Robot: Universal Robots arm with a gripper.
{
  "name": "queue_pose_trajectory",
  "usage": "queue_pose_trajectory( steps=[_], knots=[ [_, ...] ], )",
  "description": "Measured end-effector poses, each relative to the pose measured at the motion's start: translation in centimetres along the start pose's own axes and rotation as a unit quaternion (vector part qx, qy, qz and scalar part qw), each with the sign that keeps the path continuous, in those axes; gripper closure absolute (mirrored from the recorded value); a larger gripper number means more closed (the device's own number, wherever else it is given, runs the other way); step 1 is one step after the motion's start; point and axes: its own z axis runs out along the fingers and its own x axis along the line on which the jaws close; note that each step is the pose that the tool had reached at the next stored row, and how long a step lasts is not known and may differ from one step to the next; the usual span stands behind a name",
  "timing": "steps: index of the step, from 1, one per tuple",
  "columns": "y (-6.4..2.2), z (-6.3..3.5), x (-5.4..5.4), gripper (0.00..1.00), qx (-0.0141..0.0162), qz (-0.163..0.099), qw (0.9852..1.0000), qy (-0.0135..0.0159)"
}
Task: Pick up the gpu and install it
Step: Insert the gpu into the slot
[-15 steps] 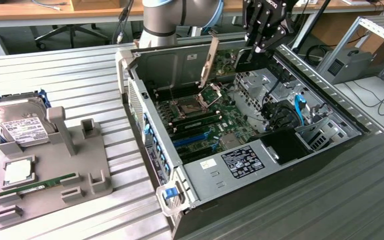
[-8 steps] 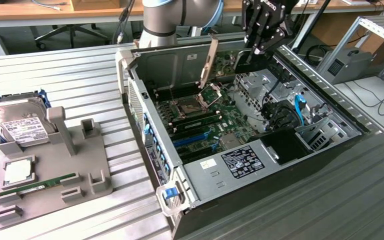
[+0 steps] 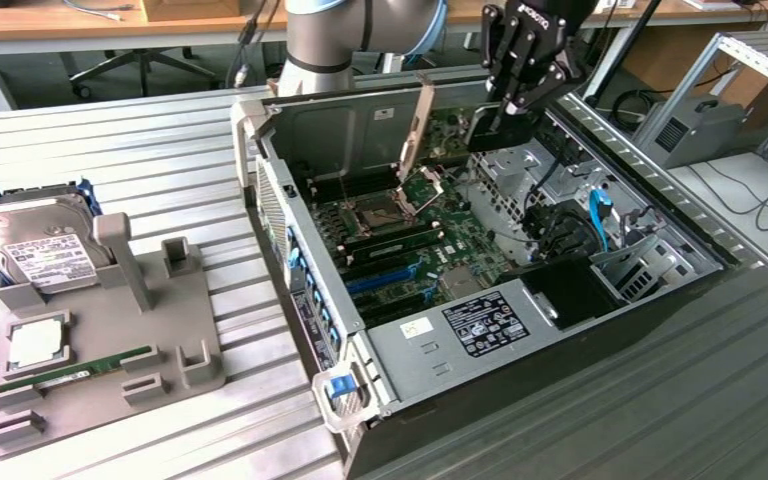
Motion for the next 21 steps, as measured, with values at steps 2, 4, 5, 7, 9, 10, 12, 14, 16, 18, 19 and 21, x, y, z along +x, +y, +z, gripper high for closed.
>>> queue_pose_trajectory(
  steps=[2,4,5,7,9,10,12,14,16,18,19,21],
  knots=[
    [0.0,0.34,0.0,0.73,0.0,0.0,1.0,0.0],
    [0.0,0.6,0.0,0.73,0.0,0.0,1.0,0.0001],
    [0.0,0.75,0.0,0.73,0.0,0.0,1.0,0.0001],
    [0.0,1.0,0.0,0.73,0.0,0.0,1.0,0.0001],
    [0.01,1.25,0.0,0.73,0.0,0.0,1.0,0.0],
    [0.01,1.41,0.0,0.73,0.0,0.0,1.0,0.0],
    [0.01,1.48,0.0,0.73,0.0,0.0,1.0,0.0001],
    [0.01,1.49,0.0,0.73,0.0,0.0,1.0,0.0001],
    [0.01,1.49,0.0,0.73,0.0,0.0,1.0,0.0001],
    [0.01,1.49,0.0,0.73,0.0,0.0,1.0,0.0],
    [0.01,1.49,0.0,0.73,0.0,0.0,1.0,0.0001],
    [0.01,1.5,0.0,0.73,0.0,0.0,1.0,0.0001]
  ],
)
